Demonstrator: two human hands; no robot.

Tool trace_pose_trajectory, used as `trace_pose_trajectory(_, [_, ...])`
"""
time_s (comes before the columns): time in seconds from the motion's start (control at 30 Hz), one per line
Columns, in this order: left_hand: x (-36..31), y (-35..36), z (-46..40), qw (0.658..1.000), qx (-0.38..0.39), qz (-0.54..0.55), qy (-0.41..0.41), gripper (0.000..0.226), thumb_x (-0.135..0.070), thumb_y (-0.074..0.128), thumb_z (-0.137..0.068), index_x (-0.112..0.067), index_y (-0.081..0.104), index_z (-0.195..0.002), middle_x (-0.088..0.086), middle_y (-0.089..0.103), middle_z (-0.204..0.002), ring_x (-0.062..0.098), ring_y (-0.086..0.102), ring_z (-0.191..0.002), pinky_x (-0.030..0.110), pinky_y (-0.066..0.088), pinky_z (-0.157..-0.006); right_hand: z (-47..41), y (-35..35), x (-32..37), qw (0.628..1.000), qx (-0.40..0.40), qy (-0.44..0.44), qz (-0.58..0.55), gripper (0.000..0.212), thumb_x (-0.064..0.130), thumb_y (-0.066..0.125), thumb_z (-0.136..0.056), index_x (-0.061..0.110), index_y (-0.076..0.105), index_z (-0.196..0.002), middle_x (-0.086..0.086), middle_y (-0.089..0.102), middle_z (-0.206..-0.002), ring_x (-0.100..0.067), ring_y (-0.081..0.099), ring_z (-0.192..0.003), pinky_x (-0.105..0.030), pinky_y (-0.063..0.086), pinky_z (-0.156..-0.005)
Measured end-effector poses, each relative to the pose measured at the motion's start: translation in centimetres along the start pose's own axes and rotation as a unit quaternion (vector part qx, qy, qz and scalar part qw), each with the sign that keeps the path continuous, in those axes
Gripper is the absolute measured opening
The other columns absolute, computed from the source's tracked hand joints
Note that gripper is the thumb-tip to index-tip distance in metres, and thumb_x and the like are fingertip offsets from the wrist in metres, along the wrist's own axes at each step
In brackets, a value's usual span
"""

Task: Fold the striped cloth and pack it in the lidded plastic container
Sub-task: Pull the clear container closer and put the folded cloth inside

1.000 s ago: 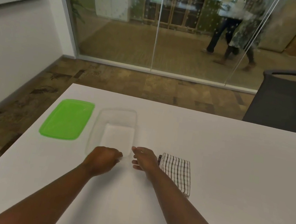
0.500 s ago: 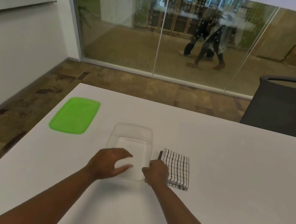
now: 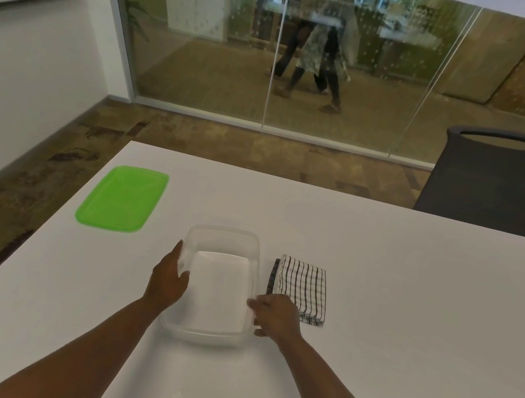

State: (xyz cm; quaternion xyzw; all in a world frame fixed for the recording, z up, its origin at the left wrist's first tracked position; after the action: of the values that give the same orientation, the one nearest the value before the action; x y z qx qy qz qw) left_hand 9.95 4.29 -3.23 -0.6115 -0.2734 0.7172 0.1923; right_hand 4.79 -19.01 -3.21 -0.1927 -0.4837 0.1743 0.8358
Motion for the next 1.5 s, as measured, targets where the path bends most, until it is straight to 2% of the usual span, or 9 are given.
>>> trace_pose_trajectory(0.1, [0.0, -0.1, -0.4, 1.0, -0.002, -0.002, -0.003, 0.067, 0.004, 0.055, -0.085, -0.001, 0.024, -0.145, 0.023, 0.04, -0.145, 0.035, 0.045, -0.13, 0.04, 0.034, -0.111, -1.6, -3.7, -1.4, 0.996, -0.08, 0.033, 0.005, 0.039, 0.035, 0.059, -0.087, 0.018, 0.06, -0.053, -0.003, 0.065, -0.066, -0.02, 0.063, -0.065, -0.031, 0.054, -0.074])
trace_pose_trajectory(0.23, [0.1, -0.2, -0.8, 1.0, -0.004, -0.01, -0.019, 0.064, 0.001, 0.053, -0.087, -0.004, 0.025, -0.145, 0.02, 0.041, -0.145, 0.032, 0.041, -0.134, 0.035, 0.03, -0.11, -2.9, -10.2, -5.3, 0.962, -0.256, 0.097, 0.011, 0.027, 0.021, 0.055, -0.089, 0.005, 0.064, -0.108, -0.018, 0.064, -0.115, -0.033, 0.058, -0.11, -0.035, 0.046, -0.093])
trace_pose_trajectory(0.57, [0.3, 0.6, -0.5, 0.999, 0.026, 0.022, -0.035, 0.065, 0.013, 0.035, -0.087, -0.009, 0.02, -0.147, 0.021, 0.043, -0.144, 0.035, 0.048, -0.128, 0.035, 0.036, -0.106, -5.7, -9.0, -9.0, 0.957, -0.147, 0.252, -0.01, 0.046, 0.011, 0.063, -0.081, -0.008, 0.045, -0.119, -0.021, 0.062, -0.112, -0.033, 0.061, -0.102, -0.036, 0.049, -0.085])
trace_pose_trajectory(0.7, [0.1, 0.6, -0.5, 0.998, 0.03, 0.026, -0.039, 0.066, 0.012, 0.035, -0.087, -0.01, 0.021, -0.147, 0.02, 0.044, -0.143, 0.035, 0.051, -0.125, 0.038, 0.039, -0.106, -6.4, -7.5, -8.0, 0.967, -0.091, 0.223, -0.086, 0.018, 0.013, 0.065, -0.079, 0.0, 0.054, -0.086, -0.008, 0.049, -0.063, -0.021, 0.045, -0.055, -0.03, 0.042, -0.07])
trace_pose_trajectory(0.93, [0.5, 1.0, -0.9, 0.995, 0.036, 0.036, -0.083, 0.055, -0.012, 0.045, -0.096, -0.008, 0.024, -0.146, 0.019, 0.042, -0.145, 0.032, 0.043, -0.133, 0.039, 0.032, -0.112, -4.2, -11.4, 0.1, 0.975, -0.207, 0.079, -0.03, 0.035, 0.019, 0.063, -0.079, 0.015, 0.048, -0.047, 0.0, 0.048, -0.048, -0.015, 0.047, -0.047, -0.018, 0.032, -0.042])
trace_pose_trajectory(1.1, [-2.6, -1.6, -1.3, 0.996, -0.074, -0.039, 0.005, 0.053, -0.018, 0.043, -0.097, -0.003, 0.026, -0.145, 0.017, 0.031, -0.152, 0.028, 0.02, -0.145, 0.039, 0.023, -0.117, -1.9, -12.1, 6.3, 0.968, -0.243, -0.034, -0.046, 0.02, 0.018, 0.062, -0.08, 0.008, 0.065, -0.062, -0.001, 0.056, -0.058, -0.019, 0.052, -0.059, -0.016, 0.028, -0.043])
trace_pose_trajectory(1.2, [-5.4, -2.7, -1.5, 0.992, -0.104, 0.063, 0.042, 0.045, -0.018, 0.046, -0.096, -0.005, 0.04, -0.139, 0.017, 0.046, -0.143, 0.029, 0.038, -0.137, 0.035, 0.033, -0.11, -1.5, -10.6, 8.6, 0.965, -0.215, -0.069, -0.132, 0.017, 0.018, 0.062, -0.081, 0.006, 0.072, -0.087, -0.004, 0.062, -0.074, -0.019, 0.056, -0.066, -0.017, 0.035, -0.045])
trace_pose_trajectory(1.4, [-5.8, 4.1, 0.7, 0.868, 0.279, 0.356, -0.205, 0.063, -0.074, 0.024, -0.082, -0.03, 0.057, -0.114, 0.008, 0.066, -0.109, 0.031, 0.061, -0.099, 0.044, 0.057, -0.076, -2.5, -3.4, 7.8, 0.961, -0.079, 0.026, -0.265, 0.022, 0.013, 0.06, -0.077, 0.011, 0.053, -0.057, -0.008, 0.058, -0.066, -0.021, 0.056, -0.064, -0.031, 0.046, -0.062])
trace_pose_trajectory(1.5, [-4.8, 3.7, 0.5, 0.882, 0.253, 0.34, -0.207, 0.063, -0.045, 0.052, -0.089, -0.032, 0.025, -0.144, 0.012, 0.055, -0.129, 0.025, 0.063, -0.089, 0.038, 0.061, -0.06, -2.6, -2.1, 6.5, 0.977, -0.07, 0.041, -0.199, 0.015, 0.013, 0.059, -0.078, 0.01, 0.057, -0.064, -0.007, 0.058, -0.067, -0.02, 0.055, -0.063, -0.03, 0.045, -0.064])
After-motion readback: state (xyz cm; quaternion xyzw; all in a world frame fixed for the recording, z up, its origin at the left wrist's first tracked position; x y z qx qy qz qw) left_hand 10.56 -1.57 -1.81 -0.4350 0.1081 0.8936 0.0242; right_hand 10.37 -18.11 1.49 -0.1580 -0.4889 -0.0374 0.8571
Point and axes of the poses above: each hand's wrist, its own z-axis away from the middle knuckle, its own y-axis out of the palm, x = y × z, the point moved 10 cm from there along -z, towards the middle knuckle
